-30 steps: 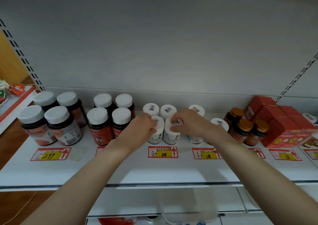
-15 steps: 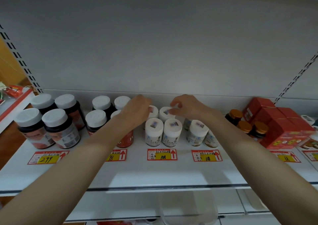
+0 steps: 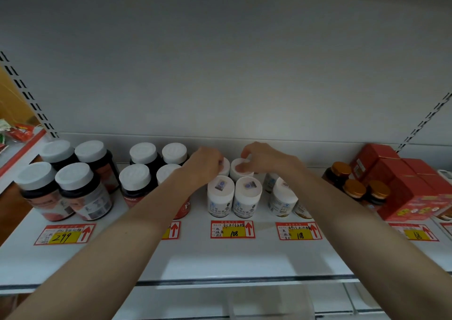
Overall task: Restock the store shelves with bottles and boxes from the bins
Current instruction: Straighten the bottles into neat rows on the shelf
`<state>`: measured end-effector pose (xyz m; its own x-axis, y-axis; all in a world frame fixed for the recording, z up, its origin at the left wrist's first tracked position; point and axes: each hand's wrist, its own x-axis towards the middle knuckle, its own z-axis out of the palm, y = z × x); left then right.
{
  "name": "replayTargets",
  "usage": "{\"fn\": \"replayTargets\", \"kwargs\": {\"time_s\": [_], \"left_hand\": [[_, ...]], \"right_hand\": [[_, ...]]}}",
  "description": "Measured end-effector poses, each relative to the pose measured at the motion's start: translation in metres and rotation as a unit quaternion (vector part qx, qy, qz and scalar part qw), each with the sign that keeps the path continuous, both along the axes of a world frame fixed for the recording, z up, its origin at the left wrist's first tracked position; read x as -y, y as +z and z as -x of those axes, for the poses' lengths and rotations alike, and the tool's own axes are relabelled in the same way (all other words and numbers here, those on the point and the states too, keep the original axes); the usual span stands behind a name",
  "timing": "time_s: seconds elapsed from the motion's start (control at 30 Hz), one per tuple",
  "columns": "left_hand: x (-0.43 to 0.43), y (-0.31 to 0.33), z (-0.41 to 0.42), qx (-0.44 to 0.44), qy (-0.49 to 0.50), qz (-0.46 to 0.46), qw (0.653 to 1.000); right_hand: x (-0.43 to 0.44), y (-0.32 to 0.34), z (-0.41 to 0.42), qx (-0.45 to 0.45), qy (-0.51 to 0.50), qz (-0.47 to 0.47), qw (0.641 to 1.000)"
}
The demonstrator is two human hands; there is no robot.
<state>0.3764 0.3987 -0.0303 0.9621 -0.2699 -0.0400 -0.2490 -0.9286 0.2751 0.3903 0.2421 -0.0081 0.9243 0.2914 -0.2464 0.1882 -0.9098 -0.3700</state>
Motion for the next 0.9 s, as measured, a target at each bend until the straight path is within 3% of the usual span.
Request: {"fn": "replayTargets", "kwargs": {"time_s": [0.33, 0.5, 0.7, 0.9], "left_hand": [[0.001, 0.001, 0.003, -0.007, -0.028, 0.010, 1.000], [0.000, 0.009, 0.020, 0.035, -0.025, -0.006, 0.999], [-0.005, 0.000, 0.044, 0.027, -0.095, -0.082, 0.992], [-0.003, -0.007, 0.048, 0.017, -0.106, -0.088, 0.990]], "right_hand": [[0.003, -0.002, 0.004, 0.017, -0.002, 0.027, 0.999], [0.015, 0.015, 0.021, 0.056, 0.013, -0.023, 0.998], [0.014, 0.012, 0.048, -0.010, 0.075, 0.048, 0.996], [0.012, 0.008, 0.053, -0.006, 0.076, 0.061, 0.995]]}}
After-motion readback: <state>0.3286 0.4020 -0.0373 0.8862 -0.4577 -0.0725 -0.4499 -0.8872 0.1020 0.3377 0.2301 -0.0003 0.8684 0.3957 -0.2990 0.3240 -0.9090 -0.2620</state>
